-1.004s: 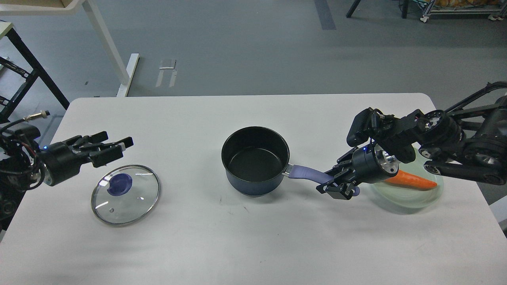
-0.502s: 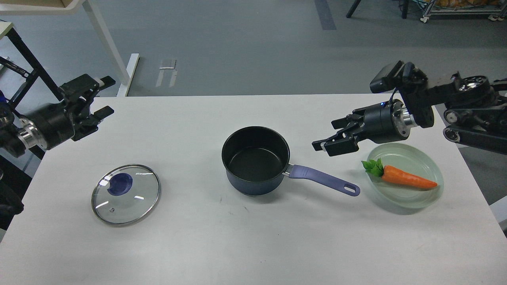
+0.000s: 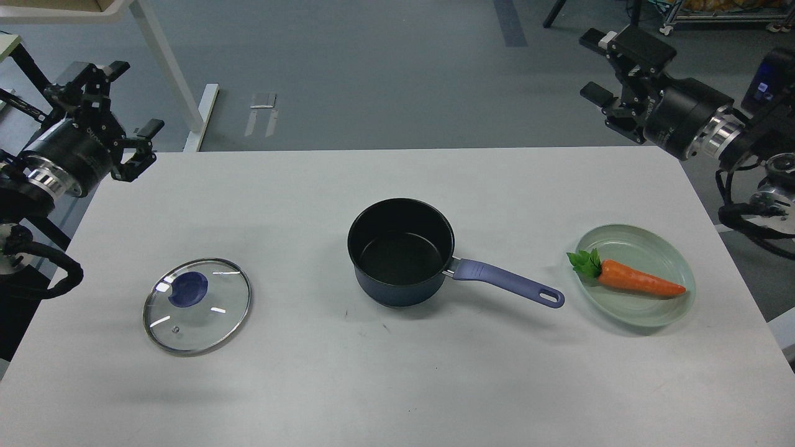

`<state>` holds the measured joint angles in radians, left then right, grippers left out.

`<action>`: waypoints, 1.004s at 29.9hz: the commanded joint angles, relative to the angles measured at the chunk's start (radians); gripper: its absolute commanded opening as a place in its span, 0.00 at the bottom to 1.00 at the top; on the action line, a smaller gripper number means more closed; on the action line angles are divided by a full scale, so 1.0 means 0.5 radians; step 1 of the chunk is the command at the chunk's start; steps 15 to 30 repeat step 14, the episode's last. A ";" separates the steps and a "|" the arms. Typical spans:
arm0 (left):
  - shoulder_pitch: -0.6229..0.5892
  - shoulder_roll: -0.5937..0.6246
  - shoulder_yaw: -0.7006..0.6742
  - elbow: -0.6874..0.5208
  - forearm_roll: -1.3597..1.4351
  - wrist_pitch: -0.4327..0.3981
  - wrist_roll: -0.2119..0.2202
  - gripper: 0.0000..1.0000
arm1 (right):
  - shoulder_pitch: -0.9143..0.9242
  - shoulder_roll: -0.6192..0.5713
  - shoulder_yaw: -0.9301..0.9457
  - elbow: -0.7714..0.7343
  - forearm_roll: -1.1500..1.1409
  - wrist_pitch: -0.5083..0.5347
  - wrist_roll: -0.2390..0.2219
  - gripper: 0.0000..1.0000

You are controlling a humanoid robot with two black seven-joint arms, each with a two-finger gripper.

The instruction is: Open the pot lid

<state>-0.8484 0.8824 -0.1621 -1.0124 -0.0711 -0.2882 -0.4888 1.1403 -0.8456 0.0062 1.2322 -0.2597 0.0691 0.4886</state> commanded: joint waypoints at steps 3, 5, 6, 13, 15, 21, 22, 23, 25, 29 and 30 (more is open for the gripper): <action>0.016 -0.102 -0.001 0.132 -0.115 -0.200 0.106 0.99 | -0.540 0.163 0.536 -0.111 0.320 -0.034 0.000 0.99; 0.022 -0.123 -0.010 0.147 -0.186 -0.212 0.183 0.99 | -0.684 0.191 0.692 -0.136 0.381 -0.031 0.000 0.99; 0.034 -0.136 -0.013 0.150 -0.220 -0.212 0.219 0.99 | -0.740 0.206 0.751 -0.136 0.394 -0.031 0.000 0.99; 0.074 -0.163 -0.019 0.150 -0.278 -0.240 0.290 0.99 | -0.848 0.255 0.847 -0.133 0.397 -0.022 0.000 0.99; 0.077 -0.166 -0.029 0.150 -0.278 -0.237 0.290 0.99 | -0.848 0.252 0.847 -0.130 0.397 -0.019 0.000 0.99; 0.077 -0.166 -0.029 0.150 -0.278 -0.237 0.290 0.99 | -0.848 0.252 0.847 -0.130 0.397 -0.019 0.000 0.99; 0.077 -0.166 -0.029 0.150 -0.278 -0.237 0.290 0.99 | -0.848 0.252 0.847 -0.130 0.397 -0.019 0.000 0.99; 0.077 -0.166 -0.029 0.150 -0.278 -0.237 0.290 0.99 | -0.848 0.252 0.847 -0.130 0.397 -0.019 0.000 0.99; 0.077 -0.166 -0.029 0.150 -0.278 -0.237 0.290 0.99 | -0.848 0.252 0.847 -0.130 0.397 -0.019 0.000 0.99; 0.077 -0.166 -0.029 0.150 -0.278 -0.237 0.290 0.99 | -0.848 0.252 0.847 -0.130 0.397 -0.019 0.000 0.99; 0.077 -0.166 -0.029 0.150 -0.278 -0.237 0.290 0.99 | -0.848 0.252 0.847 -0.130 0.397 -0.019 0.000 0.99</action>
